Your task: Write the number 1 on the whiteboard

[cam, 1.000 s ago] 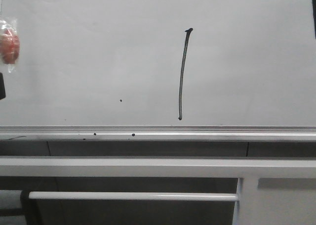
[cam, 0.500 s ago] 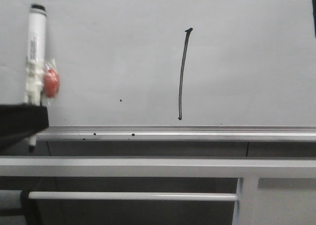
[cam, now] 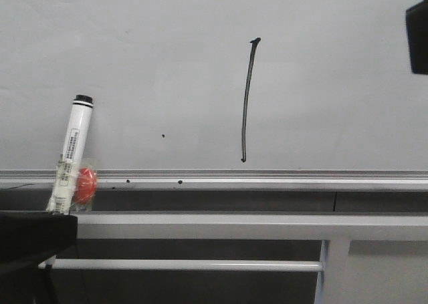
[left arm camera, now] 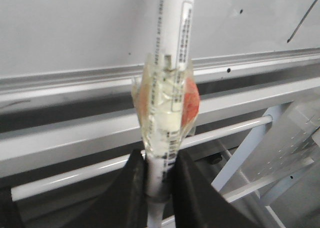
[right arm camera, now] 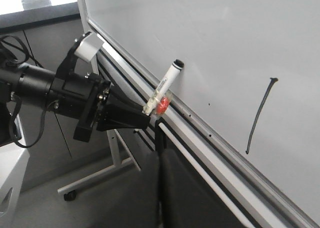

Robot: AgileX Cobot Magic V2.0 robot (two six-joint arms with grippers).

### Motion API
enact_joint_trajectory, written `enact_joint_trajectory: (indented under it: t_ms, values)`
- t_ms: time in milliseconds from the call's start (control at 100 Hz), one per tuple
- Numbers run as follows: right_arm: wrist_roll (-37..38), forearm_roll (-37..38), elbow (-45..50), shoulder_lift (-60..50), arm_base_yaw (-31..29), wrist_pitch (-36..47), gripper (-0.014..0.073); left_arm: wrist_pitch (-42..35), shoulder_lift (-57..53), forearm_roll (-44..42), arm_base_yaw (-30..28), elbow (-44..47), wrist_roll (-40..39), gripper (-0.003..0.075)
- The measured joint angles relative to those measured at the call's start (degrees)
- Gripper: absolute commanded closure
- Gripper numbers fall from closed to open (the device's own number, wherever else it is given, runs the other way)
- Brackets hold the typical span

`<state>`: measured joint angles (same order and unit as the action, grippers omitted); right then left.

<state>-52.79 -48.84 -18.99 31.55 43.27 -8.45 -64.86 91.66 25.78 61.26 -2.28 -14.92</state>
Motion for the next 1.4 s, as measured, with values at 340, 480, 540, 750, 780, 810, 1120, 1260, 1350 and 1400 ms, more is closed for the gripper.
enact_joint_trajectory:
  t_ms: [340,480,540,750,780,810,1120,1260,1350,1400]
  values:
    - [-0.1,-0.1,0.0,1.3,0.0,0.0,0.0656,-0.2,-8.1,5.6,3.2,-3.1,9.8,0.0741]
    - [-0.1,-0.1,0.0,1.3,0.0,0.0,0.0656,-0.3,-10.3,7.9,3.2,-3.1,12.3,0.0741]
    - [0.0,-0.1,0.0,1.3,0.0,0.0,0.0656,-0.3,-10.6,9.2,3.2,-3.1,12.8,0.0741]
    - [0.0,-0.1,0.0,1.3,0.0,0.0,0.0656,-0.3,-10.7,9.9,3.2,-3.1,13.3,0.0741]
    - [0.0,-0.1,0.0,1.3,0.0,0.0,0.0656,-0.3,-10.7,10.2,3.2,-3.3,13.3,0.0741]
    - [0.0,-0.1,0.0,1.3,0.0,0.0,0.0656,-0.3,-10.7,10.5,3.2,-3.5,13.5,0.0741]
    - [0.0,-0.1,0.0,1.3,0.0,0.0,0.0657,-0.3,-10.7,12.5,3.2,-6.1,16.6,0.0741]
    - [0.0,-0.1,0.0,1.3,0.0,0.0,0.0657,-0.6,-9.3,13.8,3.2,-6.2,16.9,0.0741]
    - [0.0,-0.2,0.0,1.3,0.0,0.0,0.0657,-0.6,-7.0,14.2,3.2,-6.6,16.8,0.0741]
    - [0.0,-0.2,0.0,1.3,0.0,0.0,0.0657,-0.6,-5.6,14.3,3.2,-7.0,16.8,0.0741]
